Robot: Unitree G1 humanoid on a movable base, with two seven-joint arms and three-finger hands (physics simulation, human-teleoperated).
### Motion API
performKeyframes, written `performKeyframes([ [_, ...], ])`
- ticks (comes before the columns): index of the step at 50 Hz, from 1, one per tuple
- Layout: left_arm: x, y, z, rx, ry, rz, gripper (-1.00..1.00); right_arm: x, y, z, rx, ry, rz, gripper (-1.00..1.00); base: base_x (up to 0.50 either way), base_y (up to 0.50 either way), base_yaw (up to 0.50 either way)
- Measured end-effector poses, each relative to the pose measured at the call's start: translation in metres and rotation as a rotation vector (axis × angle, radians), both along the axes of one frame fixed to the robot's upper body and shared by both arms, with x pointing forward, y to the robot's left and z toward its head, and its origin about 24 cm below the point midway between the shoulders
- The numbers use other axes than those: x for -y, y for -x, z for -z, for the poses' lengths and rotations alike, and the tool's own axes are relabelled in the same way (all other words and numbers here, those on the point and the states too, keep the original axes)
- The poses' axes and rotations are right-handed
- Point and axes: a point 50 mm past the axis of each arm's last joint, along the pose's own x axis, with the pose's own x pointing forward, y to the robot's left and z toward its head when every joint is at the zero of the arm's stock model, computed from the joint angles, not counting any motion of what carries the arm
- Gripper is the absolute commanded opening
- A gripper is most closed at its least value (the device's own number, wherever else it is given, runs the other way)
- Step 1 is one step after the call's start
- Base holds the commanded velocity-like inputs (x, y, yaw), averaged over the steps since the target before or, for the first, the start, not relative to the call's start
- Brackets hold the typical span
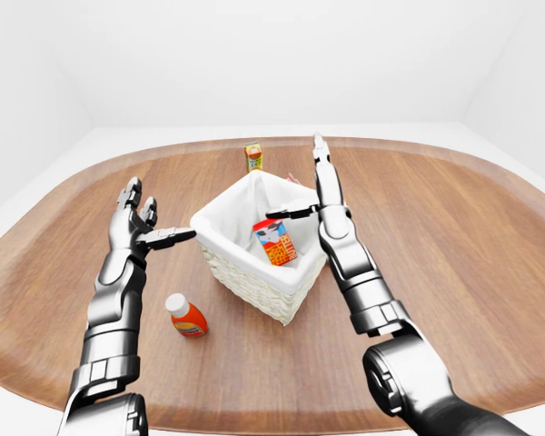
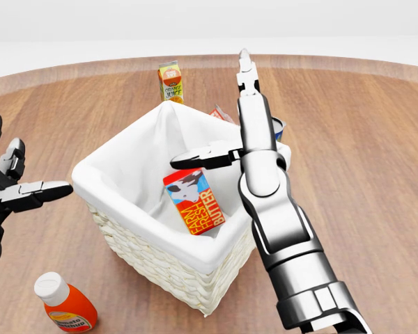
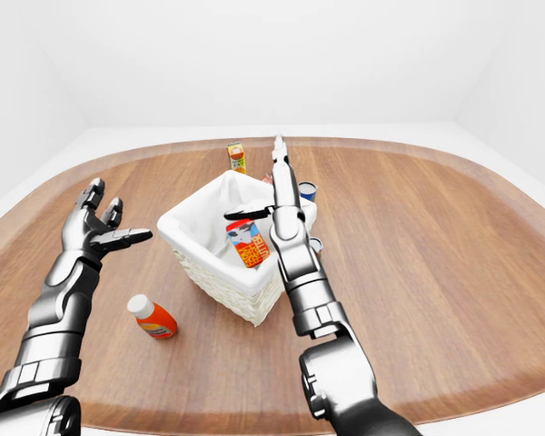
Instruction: Pick up the butter and put it in the basket.
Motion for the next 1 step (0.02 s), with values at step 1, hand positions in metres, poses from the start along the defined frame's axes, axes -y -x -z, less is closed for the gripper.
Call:
performKeyframes([
  [1,0.0002,0.0003,-0.0002,0.002,-0.001,0.000,1.00,0.0017,0.0010,-0.0010,0.008,-0.003,0.001,1.00,0.00,0.00,0.00],
])
